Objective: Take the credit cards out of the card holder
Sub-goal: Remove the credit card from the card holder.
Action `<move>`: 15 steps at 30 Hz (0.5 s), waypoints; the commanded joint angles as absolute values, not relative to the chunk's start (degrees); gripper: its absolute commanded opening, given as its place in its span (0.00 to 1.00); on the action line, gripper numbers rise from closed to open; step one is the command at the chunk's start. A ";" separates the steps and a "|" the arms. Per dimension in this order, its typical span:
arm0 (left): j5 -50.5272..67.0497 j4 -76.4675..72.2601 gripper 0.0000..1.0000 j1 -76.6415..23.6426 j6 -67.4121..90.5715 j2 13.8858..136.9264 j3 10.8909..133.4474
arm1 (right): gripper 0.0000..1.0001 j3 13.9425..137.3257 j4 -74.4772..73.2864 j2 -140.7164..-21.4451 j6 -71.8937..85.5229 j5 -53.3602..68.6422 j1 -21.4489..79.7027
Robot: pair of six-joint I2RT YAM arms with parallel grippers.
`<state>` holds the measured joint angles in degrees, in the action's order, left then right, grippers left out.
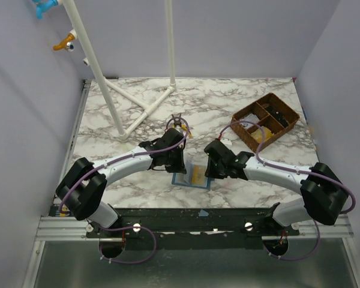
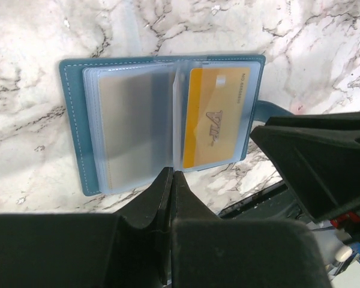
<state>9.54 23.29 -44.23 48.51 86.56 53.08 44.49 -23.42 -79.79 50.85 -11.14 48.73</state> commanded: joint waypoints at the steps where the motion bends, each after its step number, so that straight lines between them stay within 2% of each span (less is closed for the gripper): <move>1: 7.49 22.96 0.00 -43.64 49.69 83.94 51.10 | 0.29 44.97 -22.25 -82.56 50.10 -11.70 48.67; 11: 8.74 20.92 0.00 -41.67 47.28 82.91 48.46 | 0.27 48.53 -21.76 -82.92 49.50 -8.96 48.87; 15: 9.48 20.59 0.07 -41.21 46.38 82.97 48.25 | 0.27 48.88 -21.43 -85.72 49.26 -8.57 48.88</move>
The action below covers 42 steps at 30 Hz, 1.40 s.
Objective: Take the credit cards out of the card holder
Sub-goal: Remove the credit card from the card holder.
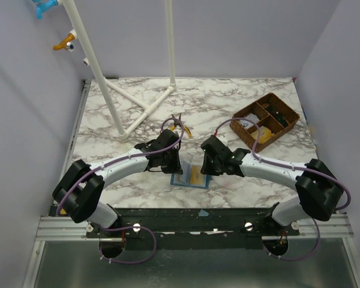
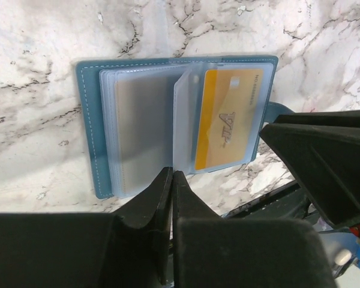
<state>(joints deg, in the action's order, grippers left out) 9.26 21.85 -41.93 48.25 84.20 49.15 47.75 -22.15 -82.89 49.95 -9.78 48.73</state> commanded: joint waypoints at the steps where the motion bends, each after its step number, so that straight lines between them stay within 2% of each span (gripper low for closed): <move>1: 9.43 20.65 0.09 -41.06 46.09 82.84 48.21 | 0.27 48.79 -21.28 -86.30 49.26 -8.76 48.87; 8: 7.71 23.42 0.24 -38.31 42.95 78.94 48.28 | 0.17 48.48 -21.09 -89.97 49.54 -10.34 48.86; 12: 7.46 25.25 0.32 -37.87 39.85 77.00 50.05 | 0.15 47.87 -20.92 -90.59 49.51 -10.80 48.89; 18: 16.81 21.05 0.32 -38.85 38.76 81.14 51.82 | 0.10 46.46 -20.00 -91.05 49.99 -10.46 48.87; 26: 22.75 14.24 0.32 -40.04 40.95 90.84 52.20 | 0.08 45.12 -18.84 -91.72 49.95 -9.38 48.87; 34: 24.72 11.64 0.32 -40.07 42.19 93.47 51.50 | 0.07 44.74 -18.29 -92.42 49.79 -8.97 48.87; 42: 21.03 13.14 0.32 -39.91 41.99 94.17 50.55 | 0.06 44.56 -17.93 -92.97 49.80 -8.68 48.87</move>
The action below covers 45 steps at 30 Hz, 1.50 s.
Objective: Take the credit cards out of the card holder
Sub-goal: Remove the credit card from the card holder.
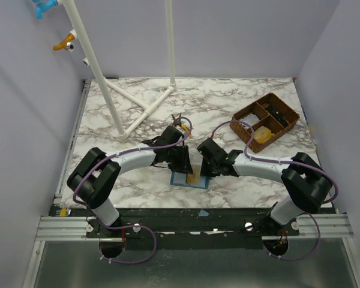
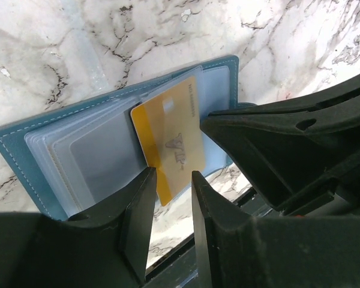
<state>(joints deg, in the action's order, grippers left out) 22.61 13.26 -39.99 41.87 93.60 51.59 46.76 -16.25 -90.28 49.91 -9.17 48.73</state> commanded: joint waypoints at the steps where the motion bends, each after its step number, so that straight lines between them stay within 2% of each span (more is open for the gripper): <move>1: 20.80 13.18 0.32 -39.94 42.00 94.18 50.32 | 0.06 44.56 -17.94 -93.03 49.68 -8.77 48.87; 17: 24.28 8.89 0.31 -39.91 44.36 96.58 48.72 | 0.05 44.72 -17.77 -93.68 49.51 -8.52 48.87; 34: 28.30 4.41 0.01 -38.00 48.49 94.52 45.20 | 0.05 43.95 -19.44 -94.48 49.76 -10.92 48.87; 45: 29.19 3.37 0.00 -35.77 49.09 93.20 43.39 | 0.04 42.81 -19.76 -94.56 50.39 -11.85 48.91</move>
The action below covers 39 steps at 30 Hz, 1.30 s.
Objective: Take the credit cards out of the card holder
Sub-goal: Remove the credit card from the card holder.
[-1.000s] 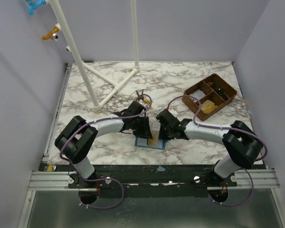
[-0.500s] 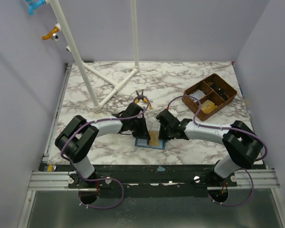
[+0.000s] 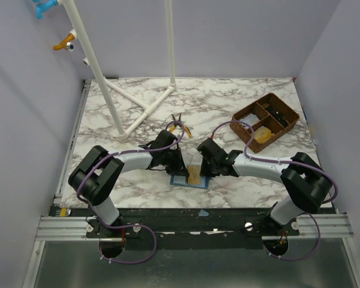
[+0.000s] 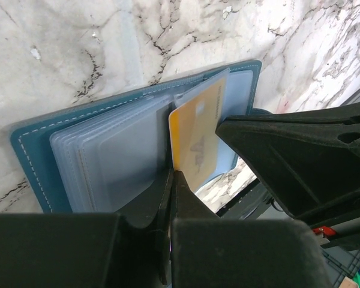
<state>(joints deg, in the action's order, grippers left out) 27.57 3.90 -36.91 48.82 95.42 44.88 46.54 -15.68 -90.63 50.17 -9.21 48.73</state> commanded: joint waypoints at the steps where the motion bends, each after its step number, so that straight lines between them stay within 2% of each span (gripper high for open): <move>1: 29.10 3.49 0.00 -35.36 48.96 92.95 43.19 | 0.04 42.80 -19.84 -94.55 50.44 -11.94 48.88; 26: 26.11 11.30 0.00 -31.15 42.86 84.05 41.49 | 0.04 45.17 -20.37 -91.52 49.71 -11.80 48.78; 34: 25.84 12.90 0.00 -30.68 41.94 80.99 41.40 | 0.13 51.72 -22.23 -87.80 48.06 -11.26 48.79; 37: 26.17 13.15 0.00 -30.61 41.58 80.21 41.48 | 0.22 52.77 -21.72 -86.00 48.14 -10.65 48.78; 39: 26.52 13.23 0.00 -30.59 41.48 79.62 41.48 | 0.32 53.00 -20.77 -84.73 48.04 -10.03 48.79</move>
<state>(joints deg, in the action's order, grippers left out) 27.22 12.40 -31.03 42.87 81.73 42.17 50.81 -20.21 -88.18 48.95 -9.74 48.73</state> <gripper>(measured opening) 0.008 0.248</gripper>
